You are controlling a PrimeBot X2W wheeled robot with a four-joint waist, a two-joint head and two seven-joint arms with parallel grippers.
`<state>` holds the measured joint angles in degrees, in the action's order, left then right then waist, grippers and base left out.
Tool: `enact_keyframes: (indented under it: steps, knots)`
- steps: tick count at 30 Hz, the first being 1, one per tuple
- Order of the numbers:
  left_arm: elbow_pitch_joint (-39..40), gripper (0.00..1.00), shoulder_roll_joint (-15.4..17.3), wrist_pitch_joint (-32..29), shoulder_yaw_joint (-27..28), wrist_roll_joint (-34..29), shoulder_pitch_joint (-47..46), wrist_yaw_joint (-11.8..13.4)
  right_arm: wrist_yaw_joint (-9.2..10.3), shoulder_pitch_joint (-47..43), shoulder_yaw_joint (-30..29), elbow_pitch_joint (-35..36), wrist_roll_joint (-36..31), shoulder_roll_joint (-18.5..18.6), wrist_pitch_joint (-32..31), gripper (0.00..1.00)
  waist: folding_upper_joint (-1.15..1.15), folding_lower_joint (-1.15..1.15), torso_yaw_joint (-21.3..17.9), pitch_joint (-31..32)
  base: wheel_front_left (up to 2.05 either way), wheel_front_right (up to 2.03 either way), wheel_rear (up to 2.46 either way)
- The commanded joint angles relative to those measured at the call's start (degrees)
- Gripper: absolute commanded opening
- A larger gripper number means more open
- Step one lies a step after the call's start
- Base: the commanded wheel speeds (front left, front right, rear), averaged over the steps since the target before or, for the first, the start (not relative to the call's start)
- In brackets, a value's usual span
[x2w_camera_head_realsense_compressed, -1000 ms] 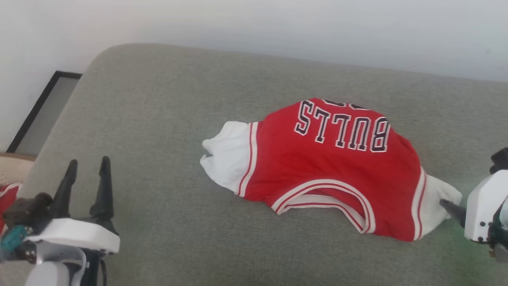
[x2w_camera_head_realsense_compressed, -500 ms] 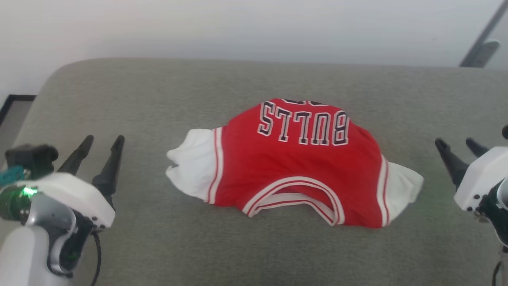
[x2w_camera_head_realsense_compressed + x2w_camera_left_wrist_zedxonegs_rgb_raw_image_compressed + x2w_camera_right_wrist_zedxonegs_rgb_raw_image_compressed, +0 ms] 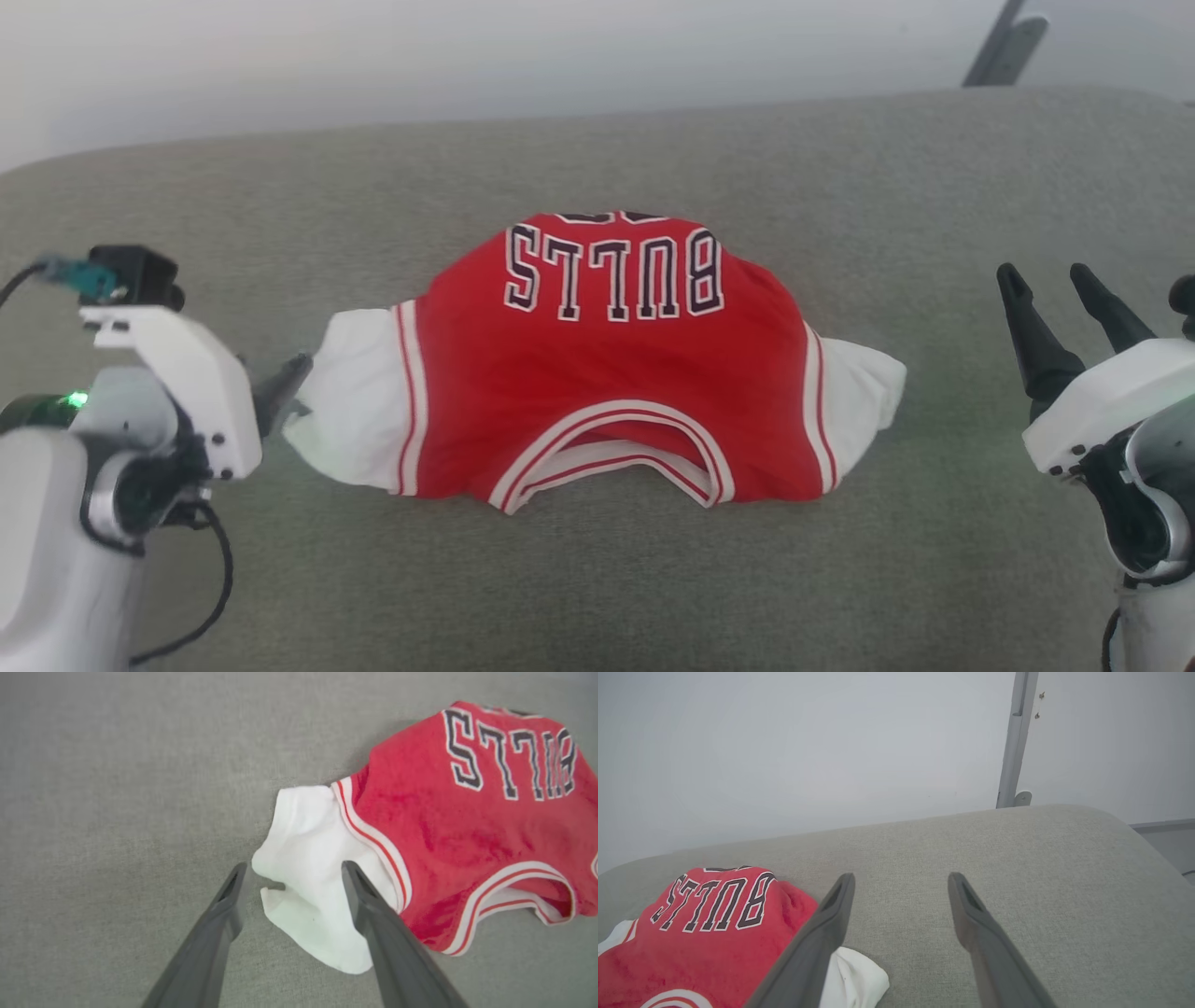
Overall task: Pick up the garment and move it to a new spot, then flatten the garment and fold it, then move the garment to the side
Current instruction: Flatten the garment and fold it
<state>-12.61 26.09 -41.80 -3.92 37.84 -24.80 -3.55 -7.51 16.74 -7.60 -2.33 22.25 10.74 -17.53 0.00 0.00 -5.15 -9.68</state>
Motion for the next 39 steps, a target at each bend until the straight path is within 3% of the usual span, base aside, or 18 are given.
enact_keyframes:
  steps: [1,5,9,20,23,24,25,26,39]
  knots:
    - [-0.6,1.0,0.0,-1.9,-0.6,-0.2,-1.3,0.6,0.04,0.1,-0.2,-0.3,0.5,-0.4,0.7,1.0,0.0,0.0,-0.9,-0.8,0.0,0.0,0.0]
    - [-3.1,1.0,0.4,-9.0,-3.6,-1.6,-4.6,2.5,0.04,0.1,-0.4,-0.8,0.5,-0.7,0.8,1.0,0.0,0.0,-1.7,-1.5,0.0,0.0,0.0]
    - [-8.0,1.0,0.4,-16.9,-6.7,-3.4,-7.5,6.4,0.04,0.7,-0.6,-1.3,1.0,-0.8,0.4,1.0,0.0,0.0,-2.3,-2.2,0.0,0.0,0.0]
    - [-18.9,1.0,-1.1,-19.6,-9.2,-5.0,-10.5,9.3,0.04,0.3,0.0,-1.1,2.5,-0.6,-2.3,1.0,0.0,0.0,-2.9,-4.4,0.0,0.0,0.0]
    - [-21.1,1.0,-1.8,-18.0,-8.8,-4.0,-11.0,8.2,0.04,-0.3,0.6,-1.0,3.1,-0.6,-4.1,1.0,0.0,0.0,-2.9,-5.2,0.0,0.0,0.0]
    - [-21.5,0.15,-2.2,-17.4,-8.9,-3.7,-11.2,7.3,0.04,-0.5,0.6,-1.0,3.4,-0.6,-4.9,1.0,0.0,0.0,-2.8,-5.5,0.0,0.0,0.0]
    - [-21.5,0.15,-2.2,-17.4,-8.9,-3.7,-11.2,7.3,0.04,-0.5,0.6,-1.0,3.4,-0.6,-4.9,1.0,0.0,0.0,-2.8,-5.5,0.0,0.0,0.0]
    - [-22.3,0.0,-2.4,-17.2,-8.8,-3.5,-11.4,7.2,0.04,-0.8,1.1,-1.0,3.6,-0.4,-5.9,1.0,0.0,0.0,-2.7,-5.7,0.0,0.0,0.0]
    - [-25.6,0.0,-5.4,-13.1,-10.2,-3.2,-16.5,5.0,0.04,2.4,5.1,-4.9,5.9,1.2,-22.4,1.0,0.0,0.0,1.5,-9.9,0.0,0.0,0.0]
